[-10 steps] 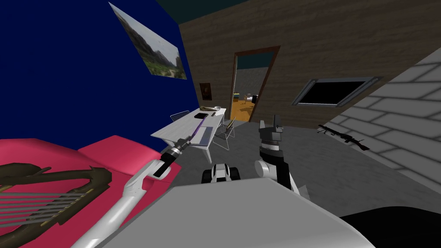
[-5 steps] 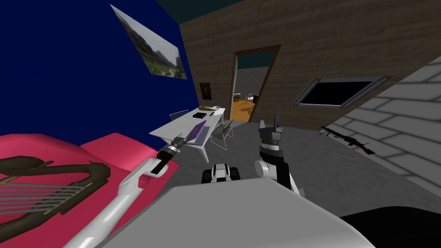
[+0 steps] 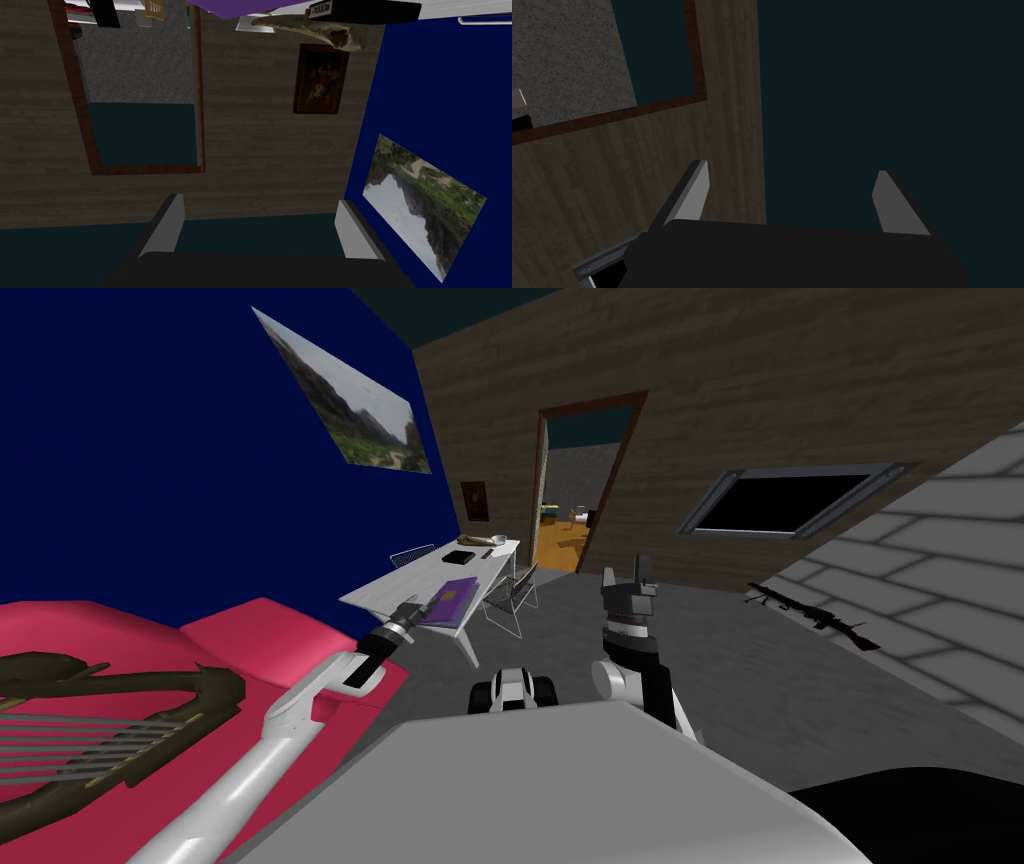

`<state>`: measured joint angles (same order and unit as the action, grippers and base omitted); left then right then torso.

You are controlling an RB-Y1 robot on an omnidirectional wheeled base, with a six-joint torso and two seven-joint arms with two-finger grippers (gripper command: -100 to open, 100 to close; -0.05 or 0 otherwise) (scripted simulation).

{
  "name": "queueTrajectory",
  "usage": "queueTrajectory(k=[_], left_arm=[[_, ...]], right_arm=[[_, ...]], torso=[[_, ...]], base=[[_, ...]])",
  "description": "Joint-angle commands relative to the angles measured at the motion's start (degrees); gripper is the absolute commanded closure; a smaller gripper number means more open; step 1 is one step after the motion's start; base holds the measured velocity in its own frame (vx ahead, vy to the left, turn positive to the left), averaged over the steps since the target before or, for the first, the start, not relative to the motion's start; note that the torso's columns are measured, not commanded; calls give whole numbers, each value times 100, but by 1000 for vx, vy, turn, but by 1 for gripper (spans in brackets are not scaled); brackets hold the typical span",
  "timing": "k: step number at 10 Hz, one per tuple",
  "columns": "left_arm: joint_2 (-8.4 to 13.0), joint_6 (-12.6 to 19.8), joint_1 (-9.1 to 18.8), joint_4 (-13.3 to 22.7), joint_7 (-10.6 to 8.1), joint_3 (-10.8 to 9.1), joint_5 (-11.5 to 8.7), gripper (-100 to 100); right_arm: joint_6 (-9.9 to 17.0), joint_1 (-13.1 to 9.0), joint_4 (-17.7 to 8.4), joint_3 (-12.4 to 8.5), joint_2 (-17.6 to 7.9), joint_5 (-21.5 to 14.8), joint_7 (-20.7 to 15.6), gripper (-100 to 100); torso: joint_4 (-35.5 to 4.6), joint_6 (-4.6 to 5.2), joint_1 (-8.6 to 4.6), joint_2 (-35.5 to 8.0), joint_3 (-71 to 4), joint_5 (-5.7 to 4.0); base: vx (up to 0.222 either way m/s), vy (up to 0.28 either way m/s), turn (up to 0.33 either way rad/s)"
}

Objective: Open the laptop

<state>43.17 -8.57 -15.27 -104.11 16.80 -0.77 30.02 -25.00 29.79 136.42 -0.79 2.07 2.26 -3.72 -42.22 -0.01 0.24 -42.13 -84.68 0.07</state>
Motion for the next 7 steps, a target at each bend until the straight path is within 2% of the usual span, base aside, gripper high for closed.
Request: queueTrajectory(k=[1, 7], left_arm=[[349, 168, -87, -258, -210, -64, -120, -100], [1046, 504, -262, -773, -629, -191, -360, -100]], right_arm=[[0, 0, 0, 0, 0, 0, 0, 0], [0, -1, 0, 0, 0, 0, 0, 0]], torso=[[-8, -1, -10, -22, 15, -4], [-6, 1, -22, -13, 10, -7]], base=[[22, -25, 35], [15, -19, 26]])
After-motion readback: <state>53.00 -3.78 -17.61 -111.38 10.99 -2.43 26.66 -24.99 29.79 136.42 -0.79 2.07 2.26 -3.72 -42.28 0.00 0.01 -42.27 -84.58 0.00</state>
